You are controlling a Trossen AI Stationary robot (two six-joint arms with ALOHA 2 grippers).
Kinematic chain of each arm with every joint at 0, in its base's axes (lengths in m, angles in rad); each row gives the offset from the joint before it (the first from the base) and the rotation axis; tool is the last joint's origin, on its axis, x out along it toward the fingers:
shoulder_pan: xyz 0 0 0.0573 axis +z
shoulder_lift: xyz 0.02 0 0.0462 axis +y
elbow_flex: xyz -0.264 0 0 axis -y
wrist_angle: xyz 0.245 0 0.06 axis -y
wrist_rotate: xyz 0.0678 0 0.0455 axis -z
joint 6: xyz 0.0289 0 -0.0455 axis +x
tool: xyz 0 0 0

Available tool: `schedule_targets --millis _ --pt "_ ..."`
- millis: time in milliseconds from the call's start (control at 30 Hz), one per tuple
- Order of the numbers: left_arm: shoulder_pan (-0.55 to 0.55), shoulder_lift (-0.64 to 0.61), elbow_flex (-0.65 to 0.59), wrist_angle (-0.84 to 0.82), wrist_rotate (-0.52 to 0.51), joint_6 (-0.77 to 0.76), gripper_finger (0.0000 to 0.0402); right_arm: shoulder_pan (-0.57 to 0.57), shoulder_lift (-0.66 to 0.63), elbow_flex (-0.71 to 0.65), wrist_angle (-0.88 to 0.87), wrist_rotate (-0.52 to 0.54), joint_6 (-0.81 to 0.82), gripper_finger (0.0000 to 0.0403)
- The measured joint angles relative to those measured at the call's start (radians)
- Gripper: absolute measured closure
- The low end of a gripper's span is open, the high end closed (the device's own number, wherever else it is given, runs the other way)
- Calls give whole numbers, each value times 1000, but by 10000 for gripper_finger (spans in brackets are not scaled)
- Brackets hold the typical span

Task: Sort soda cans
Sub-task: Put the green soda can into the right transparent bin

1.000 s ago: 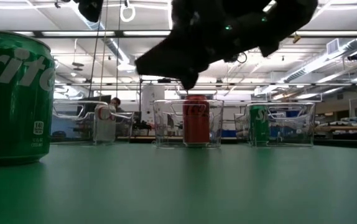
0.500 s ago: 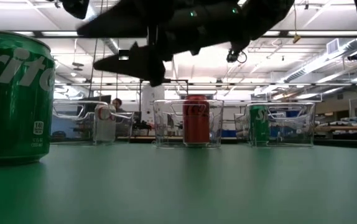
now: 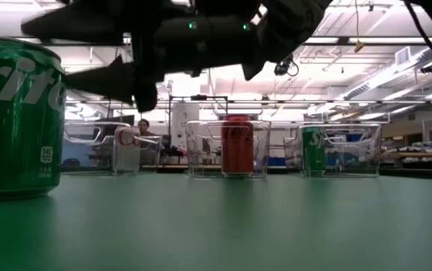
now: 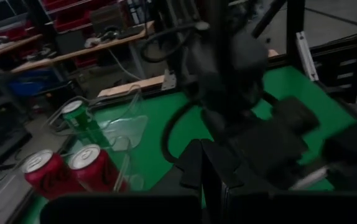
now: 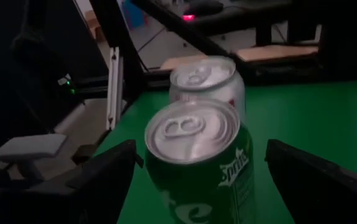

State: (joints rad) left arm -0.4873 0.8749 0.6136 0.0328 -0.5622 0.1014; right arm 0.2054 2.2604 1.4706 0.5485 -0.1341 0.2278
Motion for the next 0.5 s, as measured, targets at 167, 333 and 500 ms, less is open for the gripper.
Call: schedule_targets --millis 167,333,500 --pt "0 0 0 7 -4 0 399 0 61 53 0 -2 -8 41" --pt "0 0 0 13 -5 0 399 2 130 124 1 -2 3 38" --pt "0 0 0 14 -5 0 399 -5 197 205 -27 -21 5 41"
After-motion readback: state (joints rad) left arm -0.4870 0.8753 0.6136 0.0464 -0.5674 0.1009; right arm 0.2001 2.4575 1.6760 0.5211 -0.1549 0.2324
